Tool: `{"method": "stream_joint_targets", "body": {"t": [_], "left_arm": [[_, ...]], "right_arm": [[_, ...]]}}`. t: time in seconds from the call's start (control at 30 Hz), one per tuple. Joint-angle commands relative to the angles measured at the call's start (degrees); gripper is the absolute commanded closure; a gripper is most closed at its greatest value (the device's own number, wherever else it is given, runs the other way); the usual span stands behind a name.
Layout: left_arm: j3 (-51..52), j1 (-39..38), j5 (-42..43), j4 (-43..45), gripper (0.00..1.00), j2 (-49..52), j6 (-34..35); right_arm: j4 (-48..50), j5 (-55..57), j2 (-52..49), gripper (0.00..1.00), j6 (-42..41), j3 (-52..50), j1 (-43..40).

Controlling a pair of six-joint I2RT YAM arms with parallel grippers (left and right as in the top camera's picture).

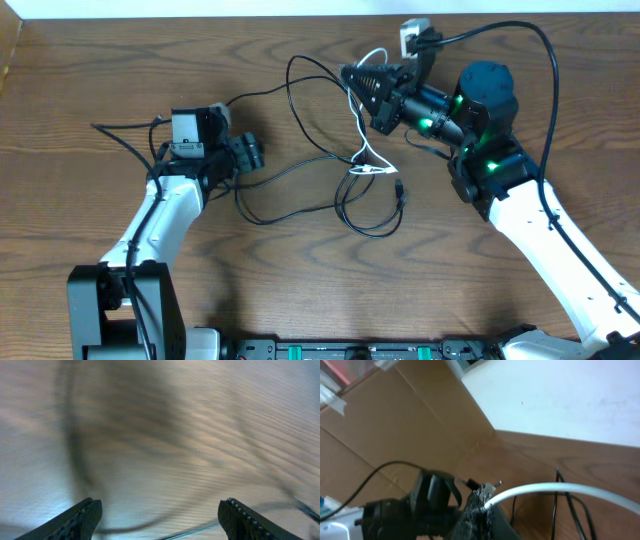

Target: Untangle cables

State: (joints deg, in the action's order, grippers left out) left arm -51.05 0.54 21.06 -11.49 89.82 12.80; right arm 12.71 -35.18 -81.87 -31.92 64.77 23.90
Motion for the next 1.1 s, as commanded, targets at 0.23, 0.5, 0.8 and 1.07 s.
{"method": "stream_joint_targets", "body": {"t": [0.23, 0.5, 0.8, 1.07], "left_arm": [[0.37, -0.15, 26.6, 21.66, 0.11, -0.9, -2.78], [0.37, -4.59, 29.51, 21.24, 0.09, -0.76, 28.79], [0.37, -15.47, 20.85, 30.56, 0.08, -0.76, 49.86], [0.37, -15.45, 21.16, 36.09, 0.07, -0.79, 51.6]], "right_arm": [[-3.32, -10.45, 0.61, 0.99, 4.83, 1.33, -2.67], [-3.08, -10.43, 0.61, 0.99, 4.79, 1.33, -2.8], [-3.15, -10.73, 0.61, 0.99, 4.76, 1.33, -2.82], [-3.28, -11.08, 0.61, 0.99, 4.76, 1.33, -2.8]]}}
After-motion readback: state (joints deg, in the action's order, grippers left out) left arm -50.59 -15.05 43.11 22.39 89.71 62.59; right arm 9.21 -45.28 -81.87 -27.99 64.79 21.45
